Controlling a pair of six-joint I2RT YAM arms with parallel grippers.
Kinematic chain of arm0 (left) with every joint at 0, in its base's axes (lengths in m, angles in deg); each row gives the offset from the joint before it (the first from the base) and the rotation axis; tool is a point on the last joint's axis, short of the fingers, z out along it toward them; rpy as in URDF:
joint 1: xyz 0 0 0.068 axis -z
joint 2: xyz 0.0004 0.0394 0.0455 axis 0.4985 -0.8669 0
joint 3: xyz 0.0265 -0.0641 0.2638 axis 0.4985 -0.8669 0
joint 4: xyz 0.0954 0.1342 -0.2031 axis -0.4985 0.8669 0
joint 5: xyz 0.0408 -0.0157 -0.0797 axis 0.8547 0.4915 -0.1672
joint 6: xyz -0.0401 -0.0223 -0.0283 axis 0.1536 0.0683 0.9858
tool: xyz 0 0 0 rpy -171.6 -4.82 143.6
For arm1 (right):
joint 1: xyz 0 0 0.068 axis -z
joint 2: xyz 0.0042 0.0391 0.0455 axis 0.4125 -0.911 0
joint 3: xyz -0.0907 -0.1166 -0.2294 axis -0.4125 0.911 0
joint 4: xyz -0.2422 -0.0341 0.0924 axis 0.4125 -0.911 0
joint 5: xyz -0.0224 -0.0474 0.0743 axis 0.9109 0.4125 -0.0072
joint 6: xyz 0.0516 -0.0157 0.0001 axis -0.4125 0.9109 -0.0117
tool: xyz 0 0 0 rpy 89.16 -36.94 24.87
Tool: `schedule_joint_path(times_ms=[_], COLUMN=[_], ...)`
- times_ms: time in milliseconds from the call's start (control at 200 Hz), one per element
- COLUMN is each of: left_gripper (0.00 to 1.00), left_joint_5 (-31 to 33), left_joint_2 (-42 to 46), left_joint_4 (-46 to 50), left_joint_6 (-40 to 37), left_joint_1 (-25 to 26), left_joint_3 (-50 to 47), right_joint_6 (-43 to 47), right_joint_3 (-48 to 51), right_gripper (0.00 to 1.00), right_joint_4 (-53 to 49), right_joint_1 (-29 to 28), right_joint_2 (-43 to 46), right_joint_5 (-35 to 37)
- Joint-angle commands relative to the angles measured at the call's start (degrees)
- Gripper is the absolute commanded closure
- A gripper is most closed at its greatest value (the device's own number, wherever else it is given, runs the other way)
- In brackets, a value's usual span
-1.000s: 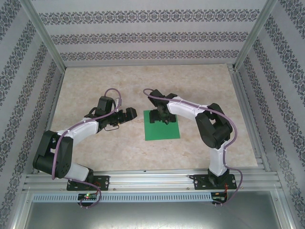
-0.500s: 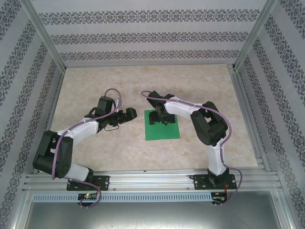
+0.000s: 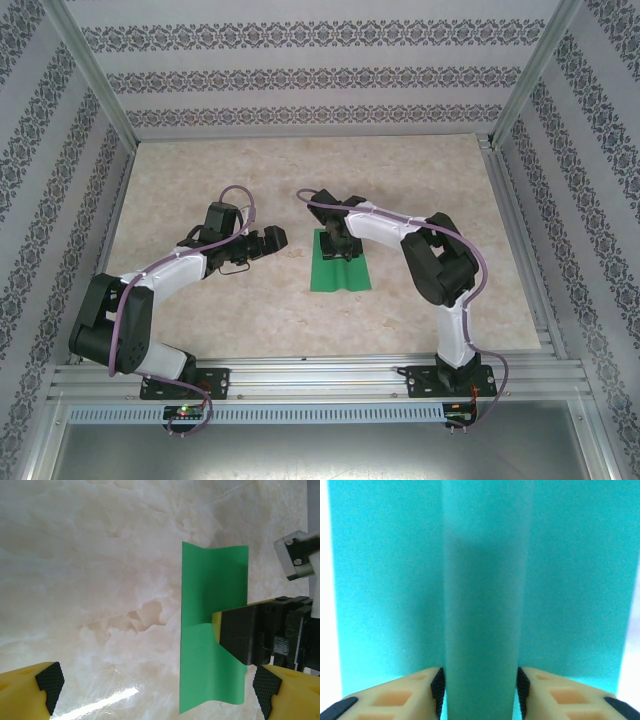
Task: Fold a paper plane with a square sheet of paper (pick it up from the middle)
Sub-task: Fold the square sheet of paper in half at the center of the table.
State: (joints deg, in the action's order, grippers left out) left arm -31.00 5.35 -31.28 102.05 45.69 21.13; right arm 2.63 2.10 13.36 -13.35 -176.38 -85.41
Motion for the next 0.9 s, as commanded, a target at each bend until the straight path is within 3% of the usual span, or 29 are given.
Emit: schedule_joint_path(times_ms=[0,185,355,495,649,894], left_gripper=[0.0,0.0,0.0,0.0,0.0,0.0], left_joint_5=[-0.3,0.26,0.93,1.64,1.59,1.45], left_joint_2=[2.3,2.76,3.22,4.08,5.09,6.66], left_joint_4=[1.73,2.43,2.13,2.56,3.01,3.88], left_joint_6=[-1.62,-2.02,-1.54,-1.2,-0.61,-0.87], left_joint_1=[0.62,0.58,0.58,0.61,0.56,0.56], left_joint_3=[0.03,-0.2,-0.29,-0.15,-0.36,-1.3], right_joint_6=[-0.85,-2.72,-9.39,-17.75,-26.17,-23.24], right_joint_3=[1.2,6.59,14.43,18.37,23.28,27.08], right_gripper=[0.62,0.66,0.65,0.63,0.62,0.57], right_joint_4=[0.14,8.47,27.1,43.23,56.89,52.39], right_joint_1=[0.13,1.82,4.34,4.84,5.62,6.9], right_joint_2=[5.13,11.62,16.58,16.37,13.37,9.09], right_joint_5=[-0.43,-8.66,-26.3,-35.7,-37.97,-34.89])
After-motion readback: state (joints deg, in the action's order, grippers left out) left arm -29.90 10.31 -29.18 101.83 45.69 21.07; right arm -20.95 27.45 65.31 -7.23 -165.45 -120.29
